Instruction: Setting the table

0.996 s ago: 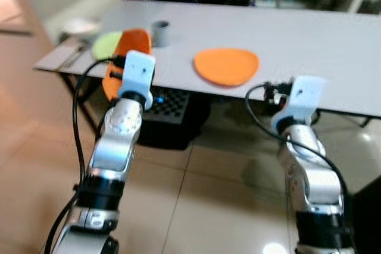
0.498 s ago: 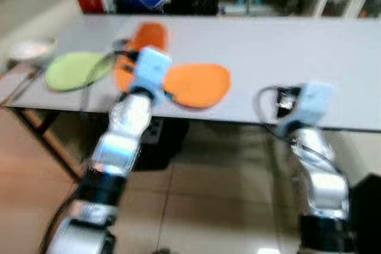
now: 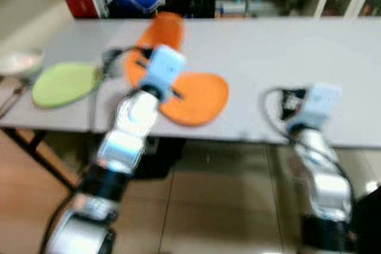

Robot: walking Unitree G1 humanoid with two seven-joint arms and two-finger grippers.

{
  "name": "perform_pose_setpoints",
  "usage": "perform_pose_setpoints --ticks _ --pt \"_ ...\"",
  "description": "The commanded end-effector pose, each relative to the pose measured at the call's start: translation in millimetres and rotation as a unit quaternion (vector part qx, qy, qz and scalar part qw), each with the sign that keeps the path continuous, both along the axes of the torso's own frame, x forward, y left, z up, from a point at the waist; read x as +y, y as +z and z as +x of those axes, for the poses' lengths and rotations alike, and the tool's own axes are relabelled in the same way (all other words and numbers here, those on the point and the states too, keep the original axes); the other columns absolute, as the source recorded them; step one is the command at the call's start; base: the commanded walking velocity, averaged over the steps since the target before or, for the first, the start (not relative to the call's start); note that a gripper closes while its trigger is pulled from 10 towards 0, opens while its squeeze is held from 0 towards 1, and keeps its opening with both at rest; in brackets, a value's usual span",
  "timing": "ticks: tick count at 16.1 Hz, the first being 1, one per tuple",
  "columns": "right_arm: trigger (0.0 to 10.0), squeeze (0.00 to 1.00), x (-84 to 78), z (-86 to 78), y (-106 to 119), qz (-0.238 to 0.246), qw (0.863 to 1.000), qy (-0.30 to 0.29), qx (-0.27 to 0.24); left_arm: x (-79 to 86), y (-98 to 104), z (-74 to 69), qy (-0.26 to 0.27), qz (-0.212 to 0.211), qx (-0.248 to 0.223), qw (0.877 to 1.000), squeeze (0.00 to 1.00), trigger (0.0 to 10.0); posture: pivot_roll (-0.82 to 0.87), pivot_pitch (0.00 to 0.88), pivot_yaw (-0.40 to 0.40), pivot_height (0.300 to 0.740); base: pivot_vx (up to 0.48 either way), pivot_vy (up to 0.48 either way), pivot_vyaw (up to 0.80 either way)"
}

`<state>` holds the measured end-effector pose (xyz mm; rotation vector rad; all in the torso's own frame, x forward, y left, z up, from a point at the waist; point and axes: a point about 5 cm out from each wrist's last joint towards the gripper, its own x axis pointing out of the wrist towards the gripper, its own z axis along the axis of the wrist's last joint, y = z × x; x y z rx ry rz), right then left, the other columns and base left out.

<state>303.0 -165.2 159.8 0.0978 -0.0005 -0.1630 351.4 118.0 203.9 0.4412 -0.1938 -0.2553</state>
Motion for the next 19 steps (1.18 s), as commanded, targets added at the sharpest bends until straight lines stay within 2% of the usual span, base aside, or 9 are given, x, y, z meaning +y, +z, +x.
perform_pose_setpoints --ticks 1,3,8,9,11,13,17,19 --pt "10.0 0.00 -7.4 -1.2 1 0.003 1.000 -0.012 -0.001 -6.7 9 -0.1 -0.011 0.002 -0.022 1.000 0.00 10.0 -0.05 0.000 0.081 0.740 0.405 0.000 0.00" --pt "10.0 0.00 -7.5 -1.6 1 0.005 1.000 -0.012 -0.001 -6.1 9 0.6 -0.011 0.006 -0.022 1.000 0.00 10.0 -0.05 0.000 0.082 0.740 0.405 0.000 0.00" --pt "10.0 0.00 10.6 -3.6 -3 0.021 0.997 0.073 0.011 -2.1 5 5.7 -0.015 0.035 -0.021 0.999 0.00 10.0 -0.05 0.000 0.089 0.740 0.407 0.000 0.00" --pt "10.0 0.00 11.6 -6.0 -3 0.012 0.995 0.100 0.013 -3.1 5 7.4 -0.022 0.043 -0.020 0.999 0.00 10.0 -0.05 0.000 0.092 0.740 0.405 0.000 0.00" --pt "10.0 0.00 7.7 -8.6 0 -0.002 0.994 0.110 0.005 -6.1 3 9.4 -0.033 0.054 -0.020 0.998 0.00 10.0 -0.06 0.000 0.098 0.740 0.401 0.000 0.00" --pt "10.0 0.00 0.9 -11.8 4 -0.027 0.992 0.121 -0.002 -15.7 0 14.2 -0.059 0.074 -0.021 0.995 0.00 10.0 -0.08 0.000 0.109 0.740 0.405 0.000 0.00" --pt "10.0 0.00 -0.3 -16.4 3 -0.030 0.991 0.129 0.003 -31.3 -6 20.5 -0.100 0.111 -0.018 0.989 0.00 10.0 -0.08 0.000 0.115 0.740 0.391 0.000 0.00" --pt "10.0 0.00 0.9 -20.7 2 -0.030 0.990 0.138 0.006 -37.9 -16 26.2 -0.114 0.142 -0.003 0.983 0.00 10.0 -0.09 0.000 0.122 0.740 0.124 0.000 0.00"
